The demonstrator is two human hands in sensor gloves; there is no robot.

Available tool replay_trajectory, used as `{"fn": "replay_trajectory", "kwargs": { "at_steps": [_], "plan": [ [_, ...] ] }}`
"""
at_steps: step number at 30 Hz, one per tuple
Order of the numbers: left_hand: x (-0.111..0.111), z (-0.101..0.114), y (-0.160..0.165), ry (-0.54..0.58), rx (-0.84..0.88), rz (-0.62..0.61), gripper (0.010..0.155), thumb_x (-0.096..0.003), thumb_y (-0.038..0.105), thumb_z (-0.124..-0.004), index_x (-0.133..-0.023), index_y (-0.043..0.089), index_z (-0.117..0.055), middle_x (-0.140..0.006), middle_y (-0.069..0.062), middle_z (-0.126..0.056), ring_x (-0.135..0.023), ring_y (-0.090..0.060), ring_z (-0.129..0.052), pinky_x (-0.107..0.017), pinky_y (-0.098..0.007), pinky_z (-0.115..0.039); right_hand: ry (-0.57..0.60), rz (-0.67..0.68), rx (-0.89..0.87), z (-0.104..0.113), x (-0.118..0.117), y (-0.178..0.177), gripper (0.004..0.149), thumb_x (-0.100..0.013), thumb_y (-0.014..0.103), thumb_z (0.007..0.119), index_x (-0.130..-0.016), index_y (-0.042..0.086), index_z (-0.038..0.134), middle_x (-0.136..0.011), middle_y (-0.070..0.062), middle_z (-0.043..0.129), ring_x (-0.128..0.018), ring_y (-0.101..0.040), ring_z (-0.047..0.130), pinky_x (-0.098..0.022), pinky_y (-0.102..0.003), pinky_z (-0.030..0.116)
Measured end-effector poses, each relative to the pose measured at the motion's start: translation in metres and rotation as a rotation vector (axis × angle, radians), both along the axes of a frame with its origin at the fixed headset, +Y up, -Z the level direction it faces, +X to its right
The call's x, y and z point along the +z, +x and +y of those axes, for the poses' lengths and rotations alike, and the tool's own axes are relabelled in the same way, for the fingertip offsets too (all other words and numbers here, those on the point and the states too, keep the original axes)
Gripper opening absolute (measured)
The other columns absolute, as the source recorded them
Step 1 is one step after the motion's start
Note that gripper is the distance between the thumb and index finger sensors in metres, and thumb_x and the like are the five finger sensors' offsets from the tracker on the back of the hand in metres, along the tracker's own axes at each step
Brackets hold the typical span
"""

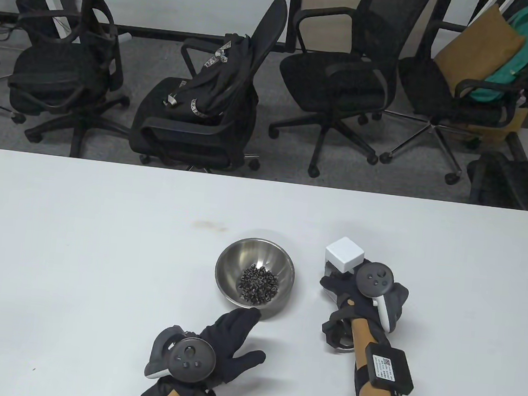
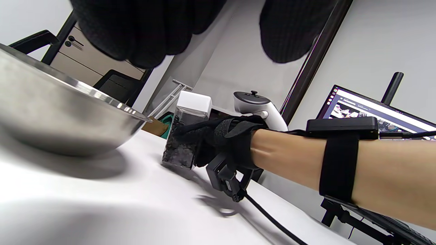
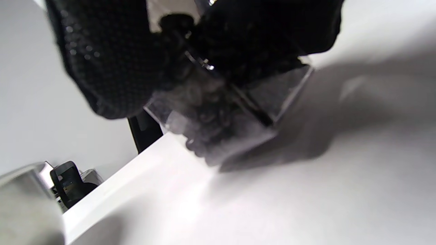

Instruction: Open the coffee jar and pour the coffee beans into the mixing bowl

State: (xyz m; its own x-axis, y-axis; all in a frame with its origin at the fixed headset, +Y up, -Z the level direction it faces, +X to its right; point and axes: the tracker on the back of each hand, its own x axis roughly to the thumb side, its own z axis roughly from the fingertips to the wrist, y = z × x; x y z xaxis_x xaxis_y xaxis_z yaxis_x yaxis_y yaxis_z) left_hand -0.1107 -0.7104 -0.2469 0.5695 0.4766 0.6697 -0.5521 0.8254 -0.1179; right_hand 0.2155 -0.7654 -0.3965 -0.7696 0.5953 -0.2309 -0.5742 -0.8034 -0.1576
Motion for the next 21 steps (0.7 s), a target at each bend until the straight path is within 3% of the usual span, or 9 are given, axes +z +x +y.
{"fn": "replay_trajectory", "kwargs": {
  "at_steps": [14, 21],
  "plan": [
    [0.001, -0.005, 0.007, -0.016, -0.075, -0.032, 0.078, -0.0575, 0.050, -0.079, -0.115, 0.002, -0.058, -0.110, -0.026, -0.069, -0.093, -0.046, -0.084, -0.068, -0.055, -0.078, -0.057, -0.024, -0.093, -0.014, 0.019, 0.012, 0.099, -0.046, 0.042, 0.093, -0.105, -0.010, 0.033, -0.105, -0.040, 0.046, -0.092, -0.056, 0.064, -0.066, -0.062, 0.062],
    [0.000, -0.005, 0.005, -0.015, -0.081, -0.005, 0.079, -0.0576, 0.051, -0.078, -0.116, 0.003, -0.057, -0.112, -0.027, -0.066, -0.097, -0.048, -0.080, -0.069, -0.061, -0.074, 0.010, 0.057, -0.101, 0.010, 0.055, 0.016, 0.104, -0.051, 0.044, 0.088, -0.108, -0.015, 0.024, -0.105, -0.045, 0.038, -0.093, -0.061, 0.056, -0.065, -0.067, 0.055]
  ]
}}
